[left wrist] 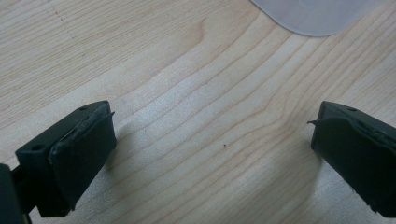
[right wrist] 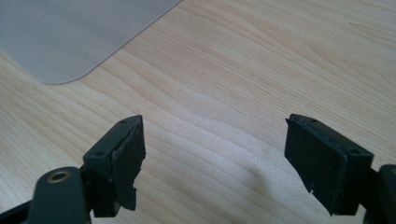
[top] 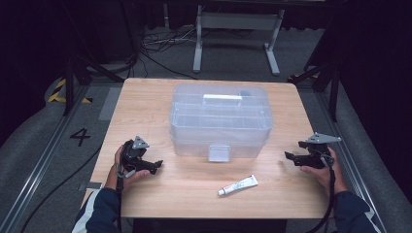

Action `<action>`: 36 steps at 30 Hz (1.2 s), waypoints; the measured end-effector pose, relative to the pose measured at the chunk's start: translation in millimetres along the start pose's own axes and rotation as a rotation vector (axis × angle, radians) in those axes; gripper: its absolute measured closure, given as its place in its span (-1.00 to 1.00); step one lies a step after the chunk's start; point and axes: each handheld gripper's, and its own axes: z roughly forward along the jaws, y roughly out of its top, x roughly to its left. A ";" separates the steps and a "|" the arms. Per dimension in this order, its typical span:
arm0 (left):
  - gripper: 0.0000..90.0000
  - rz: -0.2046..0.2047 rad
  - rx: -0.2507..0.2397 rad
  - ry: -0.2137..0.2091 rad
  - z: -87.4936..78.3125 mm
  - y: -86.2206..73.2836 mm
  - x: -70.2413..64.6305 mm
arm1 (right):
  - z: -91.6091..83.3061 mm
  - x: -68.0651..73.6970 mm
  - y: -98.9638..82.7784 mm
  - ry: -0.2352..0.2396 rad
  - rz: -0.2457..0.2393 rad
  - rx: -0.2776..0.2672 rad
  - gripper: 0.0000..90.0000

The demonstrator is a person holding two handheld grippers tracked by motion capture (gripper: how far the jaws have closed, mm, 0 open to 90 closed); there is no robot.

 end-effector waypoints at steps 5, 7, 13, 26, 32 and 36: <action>-1.00 0.001 0.000 -0.001 0.0 0.0 0.1 | -3.0 3.0 4.0 0.008 -0.017 -0.013 -0.51; -1.00 0.001 0.000 -0.001 0.0 0.0 0.1 | -5.9 4.3 6.1 0.013 -0.026 -0.023 -0.51; -1.00 0.001 0.000 -0.001 0.0 0.0 0.1 | -11.4 8.8 10.8 0.022 -0.042 -0.041 -0.50; -1.00 0.000 0.000 0.000 -0.1 0.0 -0.1 | -28.3 22.9 23.7 0.036 -0.082 -0.086 -0.42; -0.99 0.000 -0.004 0.007 -0.2 -0.4 -0.9 | -34.5 33.3 30.8 0.053 -0.108 -0.111 -0.41; -0.99 -0.002 -0.005 0.008 -0.2 -0.4 -1.2 | -37.0 40.2 33.9 0.063 -0.130 -0.117 -0.41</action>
